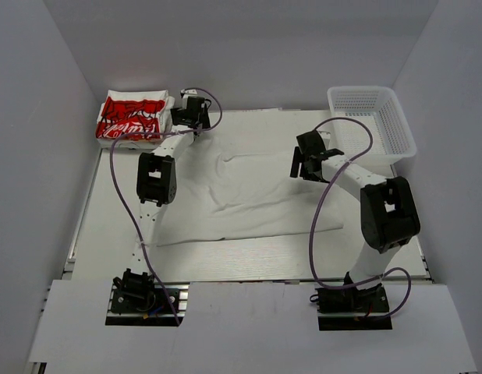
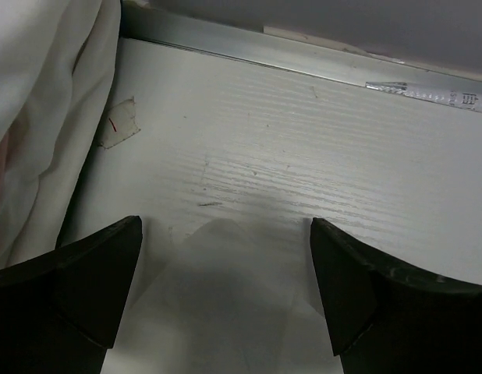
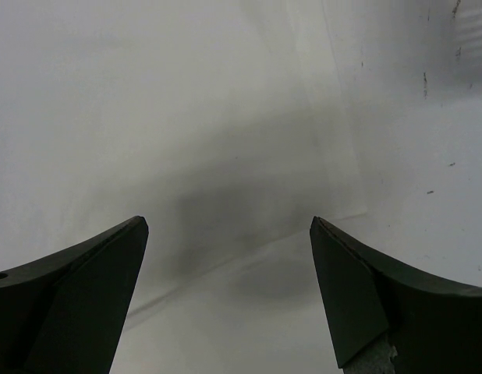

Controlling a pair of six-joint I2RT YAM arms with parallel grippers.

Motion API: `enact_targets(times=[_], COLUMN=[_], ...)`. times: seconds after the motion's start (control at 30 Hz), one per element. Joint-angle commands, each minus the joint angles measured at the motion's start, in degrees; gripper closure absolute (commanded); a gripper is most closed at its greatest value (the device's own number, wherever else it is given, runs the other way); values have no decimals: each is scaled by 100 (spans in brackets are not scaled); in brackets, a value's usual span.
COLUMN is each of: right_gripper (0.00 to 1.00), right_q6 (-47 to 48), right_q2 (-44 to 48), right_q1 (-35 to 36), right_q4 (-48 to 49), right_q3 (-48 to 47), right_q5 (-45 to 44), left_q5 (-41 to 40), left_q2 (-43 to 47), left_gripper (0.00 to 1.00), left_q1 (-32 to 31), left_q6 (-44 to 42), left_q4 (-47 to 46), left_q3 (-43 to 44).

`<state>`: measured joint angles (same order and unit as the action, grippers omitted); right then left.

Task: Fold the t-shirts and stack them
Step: Grap the side of the flattened tshirt furthest away from the robot with both arms

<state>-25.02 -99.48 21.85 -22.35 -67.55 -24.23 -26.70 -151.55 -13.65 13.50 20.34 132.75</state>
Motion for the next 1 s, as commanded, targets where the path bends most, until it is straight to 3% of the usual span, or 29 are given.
enact_targets(times=[0.0,0.07,0.2,0.23,0.3,0.33,0.4,0.43,0.6,0.77,0.97], right_gripper=[10,10,10,10,10,10,10,10,10,10,11], right_q6=[-64,-126,-258,-276,-355,-390,-390,-425,-329,-556,-671], right_q2=[-378,-588,-783,-853,-1002,-1064,-1352,-1442,-2205,-2628,-3139], right_q1=[-101,-119,-198,-242,-268,-329,-365,-417,-497,-576,-568], right_q4=[3,-76,-7,-6,-7,46,82,38,-252,-95,-490], right_q3=[-564,-689,-952,-971,-1137,-1181,-1521,-1664,-2734,-3149,-3643], right_q5=[-240,-223,-170,-222,-371,-450,-653,-679,-865,-751,-803], left_q5=[244,244,366,480,665,718,771,824,692,947,1061], left_q2=[-85,-138,-200,-200,-200,-113,62,64,458,1388,1918], left_gripper=[2,6,27,45,59,78,96,100,100,100,100], left_q1=[108,108,108,108,108,108,108,108,108,108,108], left_q6=[-66,-75,-198,-198,-356,-409,-409,-461,-523,-523,-523], left_q4=[-214,-214,-346,-346,-346,-416,-565,-627,-917,-1716,-2034], left_q3=[129,76,-29,-30,-187,-275,-564,-627,-1126,-2172,-2727])
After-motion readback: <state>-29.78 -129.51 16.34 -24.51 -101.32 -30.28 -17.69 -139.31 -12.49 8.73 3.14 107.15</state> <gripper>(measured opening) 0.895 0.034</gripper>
